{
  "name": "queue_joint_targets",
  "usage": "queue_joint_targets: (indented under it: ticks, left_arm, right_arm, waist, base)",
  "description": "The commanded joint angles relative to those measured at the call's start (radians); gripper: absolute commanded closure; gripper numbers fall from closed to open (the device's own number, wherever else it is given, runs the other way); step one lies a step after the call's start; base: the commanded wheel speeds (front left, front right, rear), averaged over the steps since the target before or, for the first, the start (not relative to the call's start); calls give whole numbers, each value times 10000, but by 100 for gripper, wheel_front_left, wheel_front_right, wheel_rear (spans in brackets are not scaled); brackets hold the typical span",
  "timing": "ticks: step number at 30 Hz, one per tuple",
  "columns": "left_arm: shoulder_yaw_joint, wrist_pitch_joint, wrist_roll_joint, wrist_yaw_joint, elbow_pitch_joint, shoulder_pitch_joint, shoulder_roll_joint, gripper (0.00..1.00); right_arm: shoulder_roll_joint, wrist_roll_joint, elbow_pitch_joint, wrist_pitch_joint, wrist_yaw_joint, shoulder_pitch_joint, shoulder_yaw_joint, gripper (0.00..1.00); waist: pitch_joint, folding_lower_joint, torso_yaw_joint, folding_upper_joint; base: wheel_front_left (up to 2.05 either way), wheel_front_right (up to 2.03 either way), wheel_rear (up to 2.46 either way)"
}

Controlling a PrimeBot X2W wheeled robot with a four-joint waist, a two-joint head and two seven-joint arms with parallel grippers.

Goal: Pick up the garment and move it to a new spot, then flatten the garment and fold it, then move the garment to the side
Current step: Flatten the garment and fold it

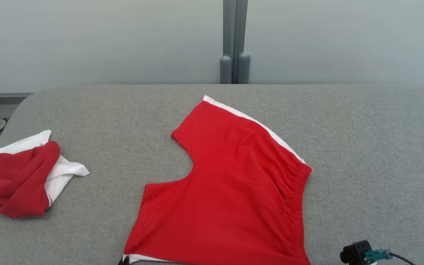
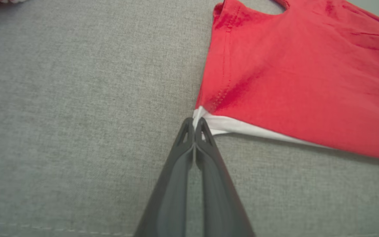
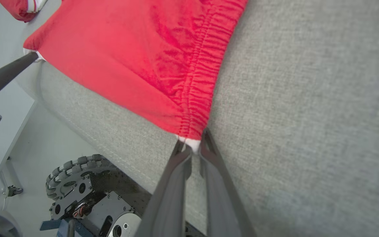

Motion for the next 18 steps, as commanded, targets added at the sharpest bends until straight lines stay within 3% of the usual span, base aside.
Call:
queue_joint_targets:
  ticks: [1,11,18]
  left_arm:
    - [105,4,-7,25,-38,268,80,100]
    - [397,2,482,25,-1348,591,272,100]
    - [-189,2,818,25,-2517,-1261,626,100]
  right_arm:
    - [-147,50,-73,33,-25,293,117,100]
    - [-630,346,-1129,32,-22,300,153,100]
    - [-880,1606,-2156,12,-20,-95,-1719,100]
  waist:
    - [-276,1,-48,-1]
    - [-74,1,15,-1]
    - [713,1,-158,-1]
  base:
    - [0,0,0]
    - [0,0,0]
    - [0,0,0]
